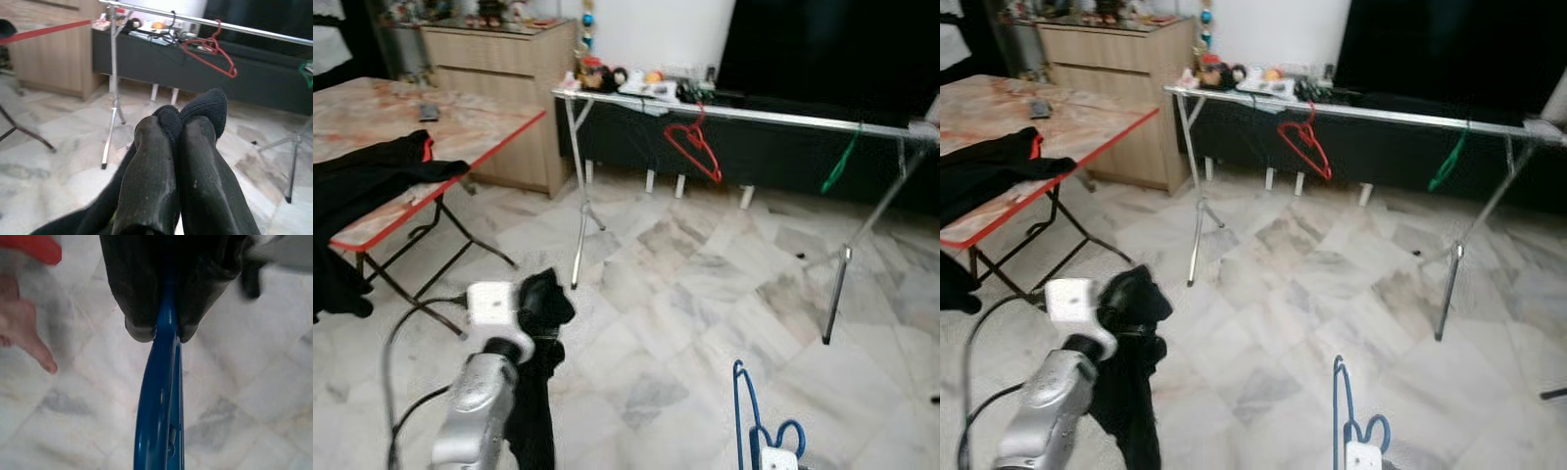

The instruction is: Hang hanger

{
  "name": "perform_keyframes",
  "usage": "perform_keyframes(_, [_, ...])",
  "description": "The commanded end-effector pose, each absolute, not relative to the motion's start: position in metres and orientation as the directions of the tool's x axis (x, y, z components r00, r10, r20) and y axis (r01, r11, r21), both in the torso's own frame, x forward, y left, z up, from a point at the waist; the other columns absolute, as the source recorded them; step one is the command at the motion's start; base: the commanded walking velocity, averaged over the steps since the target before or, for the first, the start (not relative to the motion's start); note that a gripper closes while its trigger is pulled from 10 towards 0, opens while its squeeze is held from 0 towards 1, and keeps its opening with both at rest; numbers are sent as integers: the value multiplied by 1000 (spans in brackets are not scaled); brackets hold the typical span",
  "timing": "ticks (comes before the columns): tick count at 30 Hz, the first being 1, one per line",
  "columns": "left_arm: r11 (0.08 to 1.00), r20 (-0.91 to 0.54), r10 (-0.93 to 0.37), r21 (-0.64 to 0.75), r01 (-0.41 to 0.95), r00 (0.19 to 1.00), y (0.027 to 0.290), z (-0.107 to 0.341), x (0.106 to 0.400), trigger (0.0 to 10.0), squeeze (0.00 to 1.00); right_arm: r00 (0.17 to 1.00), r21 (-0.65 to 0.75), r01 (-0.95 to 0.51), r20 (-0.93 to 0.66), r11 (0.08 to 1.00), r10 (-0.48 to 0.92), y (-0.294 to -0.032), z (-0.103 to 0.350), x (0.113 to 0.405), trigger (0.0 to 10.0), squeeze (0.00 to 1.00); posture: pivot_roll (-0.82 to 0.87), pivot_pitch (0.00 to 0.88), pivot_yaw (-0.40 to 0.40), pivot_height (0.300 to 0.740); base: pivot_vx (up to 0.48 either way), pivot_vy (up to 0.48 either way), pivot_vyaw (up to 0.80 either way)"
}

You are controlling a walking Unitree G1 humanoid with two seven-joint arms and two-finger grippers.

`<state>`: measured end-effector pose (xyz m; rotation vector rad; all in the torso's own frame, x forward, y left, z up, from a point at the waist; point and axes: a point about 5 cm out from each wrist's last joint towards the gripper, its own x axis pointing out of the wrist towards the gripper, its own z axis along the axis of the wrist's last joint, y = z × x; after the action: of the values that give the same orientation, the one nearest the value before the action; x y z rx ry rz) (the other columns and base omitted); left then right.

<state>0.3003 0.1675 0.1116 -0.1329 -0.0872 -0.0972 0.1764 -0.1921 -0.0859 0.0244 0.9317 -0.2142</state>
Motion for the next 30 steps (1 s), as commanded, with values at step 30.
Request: perform_keyframes(30, [990,163,-95,-91,111,982,174,134,305,10000,0,607,-53,198,-777,979,-165,-190,-81,188,10000,0,102,33,-28,740,0,407,0])
